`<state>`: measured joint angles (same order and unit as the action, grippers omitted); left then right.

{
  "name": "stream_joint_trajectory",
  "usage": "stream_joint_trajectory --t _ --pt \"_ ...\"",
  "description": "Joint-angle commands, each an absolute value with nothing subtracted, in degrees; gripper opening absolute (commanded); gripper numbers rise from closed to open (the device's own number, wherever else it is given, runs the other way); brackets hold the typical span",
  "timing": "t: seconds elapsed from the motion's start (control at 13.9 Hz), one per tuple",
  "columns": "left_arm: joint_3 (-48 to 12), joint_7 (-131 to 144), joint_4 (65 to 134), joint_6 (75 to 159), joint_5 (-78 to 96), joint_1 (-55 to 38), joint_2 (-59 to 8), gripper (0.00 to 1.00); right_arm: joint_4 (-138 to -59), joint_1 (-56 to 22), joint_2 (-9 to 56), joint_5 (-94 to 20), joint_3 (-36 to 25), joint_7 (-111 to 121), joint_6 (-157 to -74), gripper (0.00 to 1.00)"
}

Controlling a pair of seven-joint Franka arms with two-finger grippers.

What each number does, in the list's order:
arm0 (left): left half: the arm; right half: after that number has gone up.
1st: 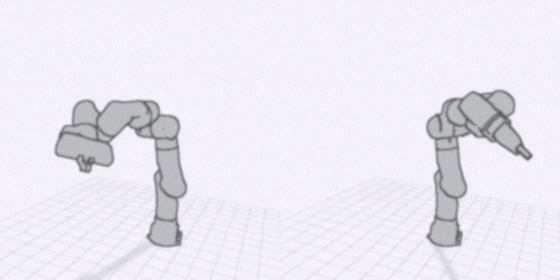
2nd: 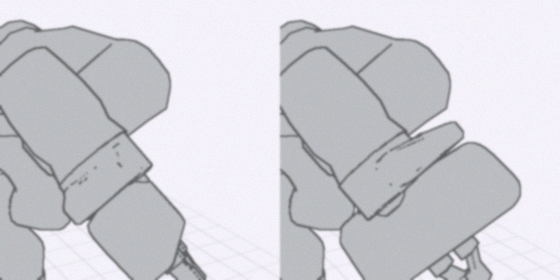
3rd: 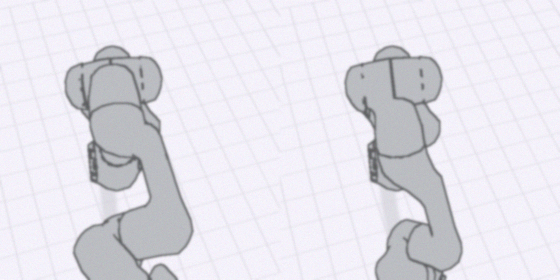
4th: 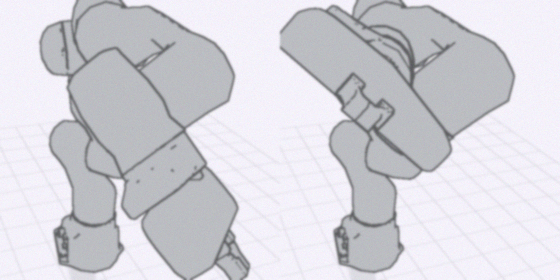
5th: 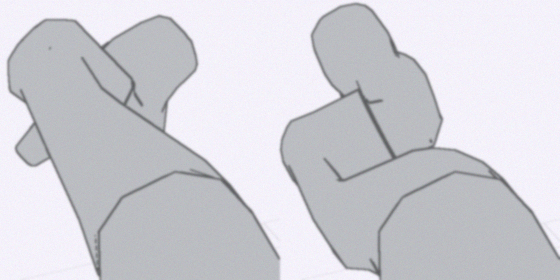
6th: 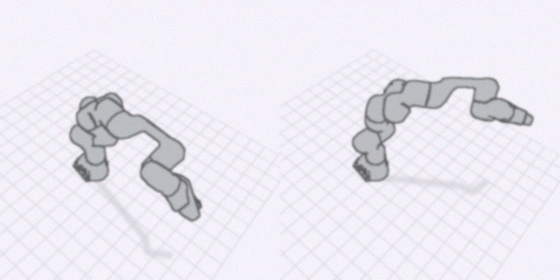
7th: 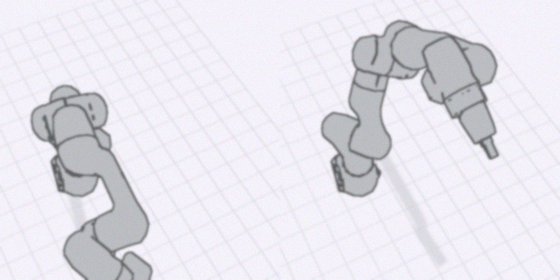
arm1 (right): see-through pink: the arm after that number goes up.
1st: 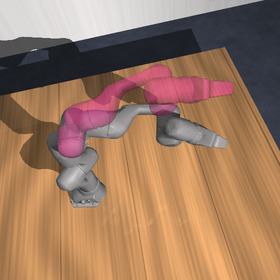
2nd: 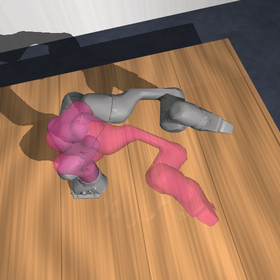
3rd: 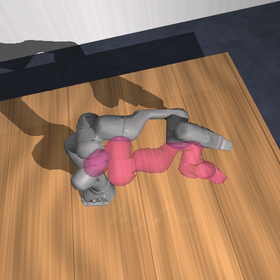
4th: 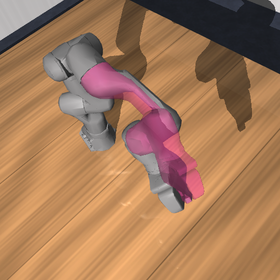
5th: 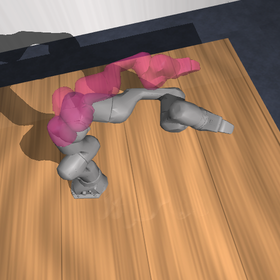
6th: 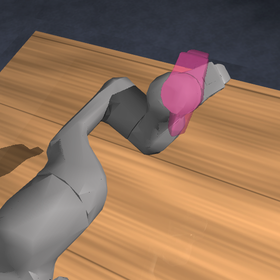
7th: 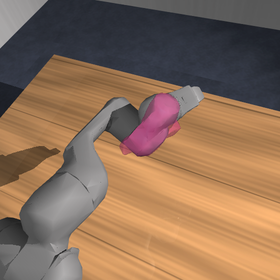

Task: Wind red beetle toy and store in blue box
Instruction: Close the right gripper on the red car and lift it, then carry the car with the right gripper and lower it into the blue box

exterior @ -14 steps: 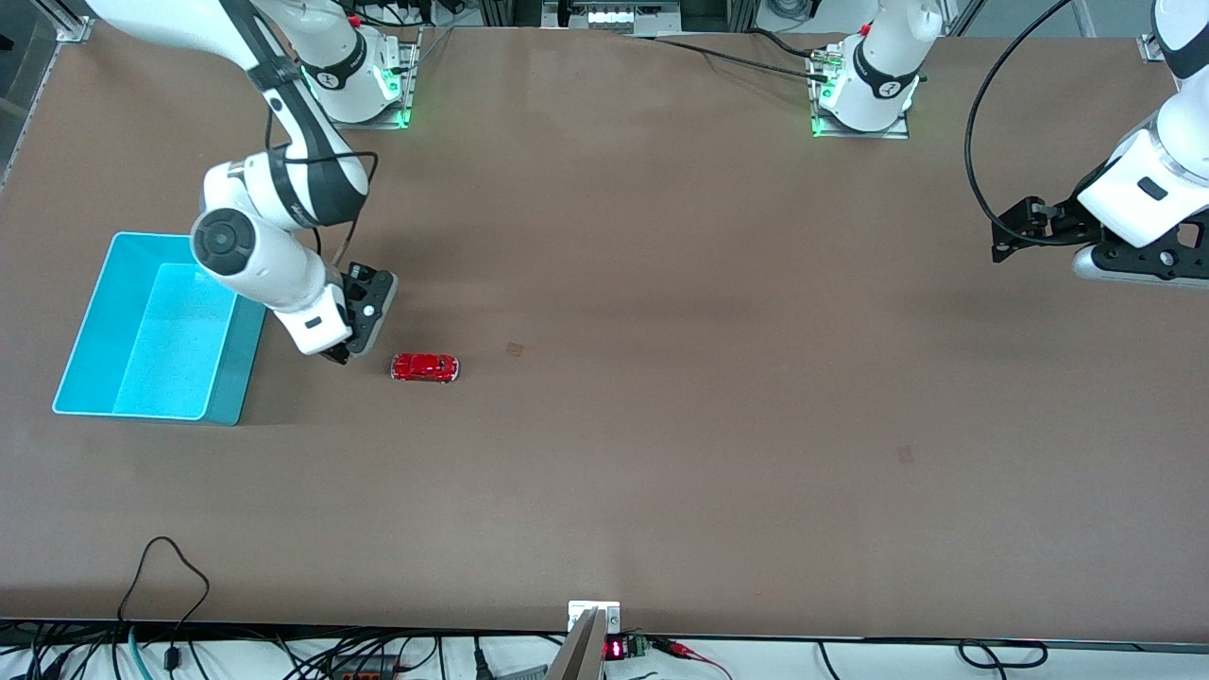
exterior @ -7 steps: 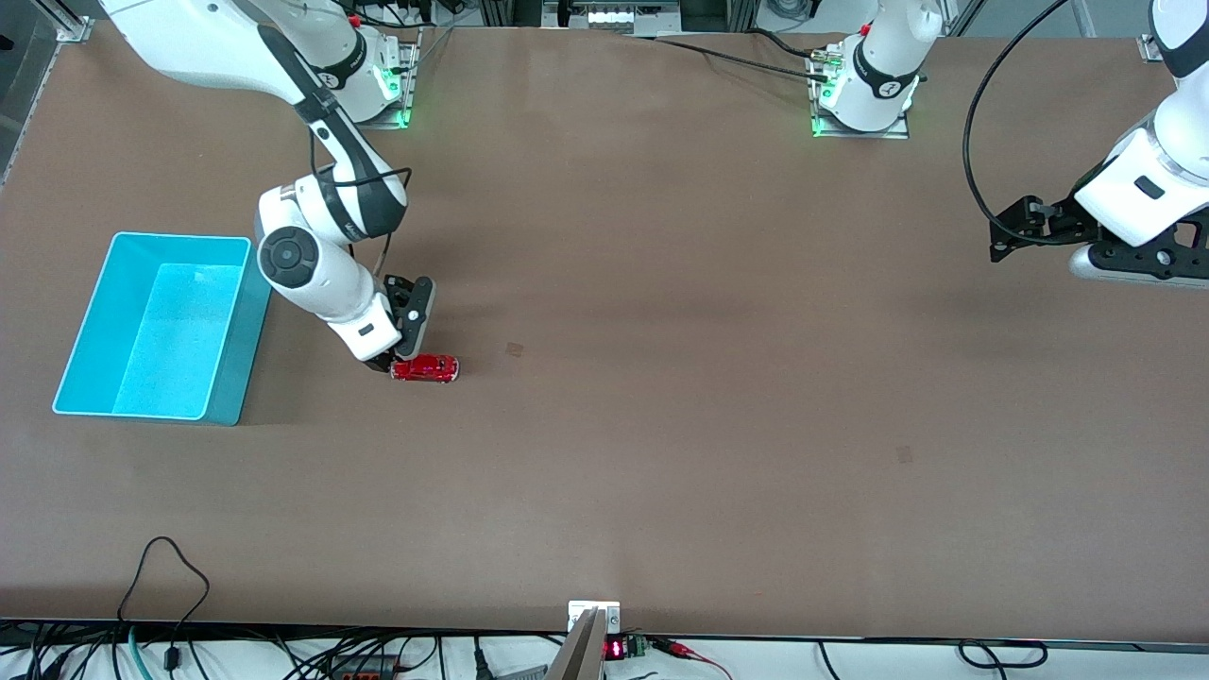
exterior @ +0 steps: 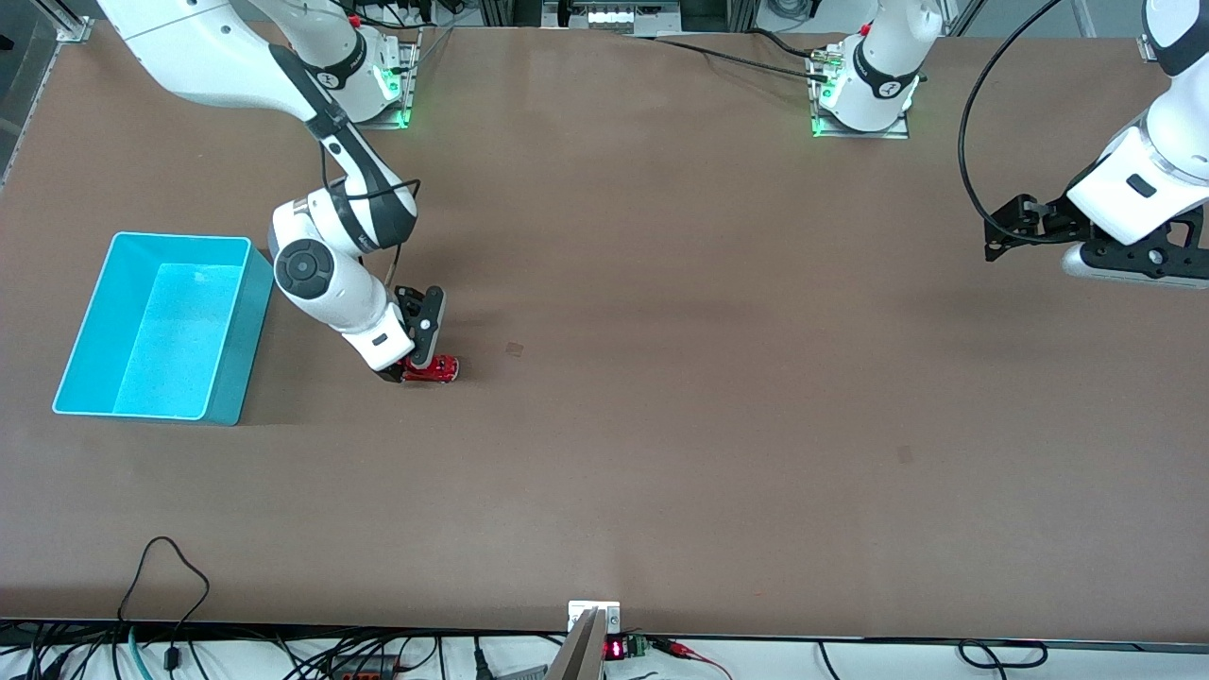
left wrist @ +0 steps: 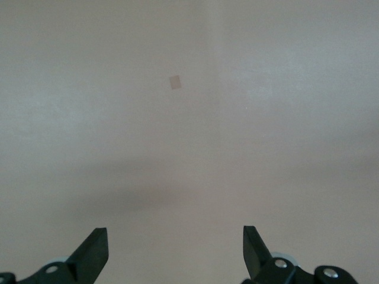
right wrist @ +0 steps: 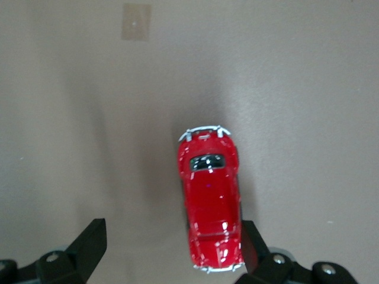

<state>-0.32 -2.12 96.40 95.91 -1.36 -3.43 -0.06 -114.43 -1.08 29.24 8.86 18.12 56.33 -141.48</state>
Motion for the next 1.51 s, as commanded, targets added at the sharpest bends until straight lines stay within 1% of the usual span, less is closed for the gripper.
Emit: stream_joint_trajectory --t 0.0,0.07,0.22,0.29,0.57,0.65,0.72,0.79,0.86,0.93,1.08,1.22,1.44 --pt "-0.3 -3.6 96.0 95.5 -0.7 -3.4 0.3 1.00 -112.2 -1.8 32.0 10.5 17.9 55.6 -144.0 1.00" --pt "-0.3 -3.5 96.0 93.8 -0.7 -3.2 0.3 1.00 -112.2 -1.8 32.4 10.7 17.9 55.6 -144.6 1.00" --pt "-0.3 -3.3 95.9 93.4 -0.8 -3.2 0.3 1.00 -112.2 -2.5 32.8 10.9 17.8 55.6 -145.0 1.00" --pt "-0.3 -3.3 95.9 93.4 -0.9 -3.2 0.3 1.00 -112.2 -2.6 32.9 11.8 17.8 55.6 -145.1 0.96" --pt "-0.3 -3.4 95.9 93.4 -1.1 -3.1 0.2 1.00 -112.2 -2.7 33.0 12.4 17.5 55.6 -145.1 0.59" --pt "-0.3 -3.4 95.8 93.5 -1.1 -3.4 0.2 1.00 -112.2 -2.7 33.2 12.5 17.5 55.6 -145.1 0.47" --pt "-0.4 -3.4 95.6 93.6 -1.1 -3.6 0.1 1.00 -112.2 -2.7 33.2 12.5 17.4 55.6 -145.1 0.37" --pt "-0.4 -3.4 94.4 93.5 -1.1 -3.6 -0.4 1.00 -112.2 -2.7 33.2 12.5 17.4 55.6 -145.1 0.25" --pt "-0.4 -3.5 93.8 93.1 -1.1 -3.6 -0.8 1.00 -112.2 -2.7 33.2 12.5 17.4 55.6 -145.1 0.11" --pt "-0.4 -3.5 93.8 93.0 -1.1 -3.6 -0.8 1.00 -112.1 -2.7 33.1 12.4 17.1 55.5 -145.1 0.00" --pt "-0.4 -3.5 93.8 93.0 -1.1 -3.5 -0.8 1.00 -110.8 -2.6 32.5 11.9 16.6 55.3 -144.8 0.00" --pt "-0.4 -4.0 93.8 93.1 -1.1 -2.8 -1.0 1.00 -110.3 -2.1 29.7 11.5 15.5 50.5 -144.0 0.00" --pt "-0.4 -4.1 93.8 93.2 -1.1 -2.8 -1.1 1.00 -110.4 -1.9 23.6 11.7 13.7 34.9 -137.7 0.00"
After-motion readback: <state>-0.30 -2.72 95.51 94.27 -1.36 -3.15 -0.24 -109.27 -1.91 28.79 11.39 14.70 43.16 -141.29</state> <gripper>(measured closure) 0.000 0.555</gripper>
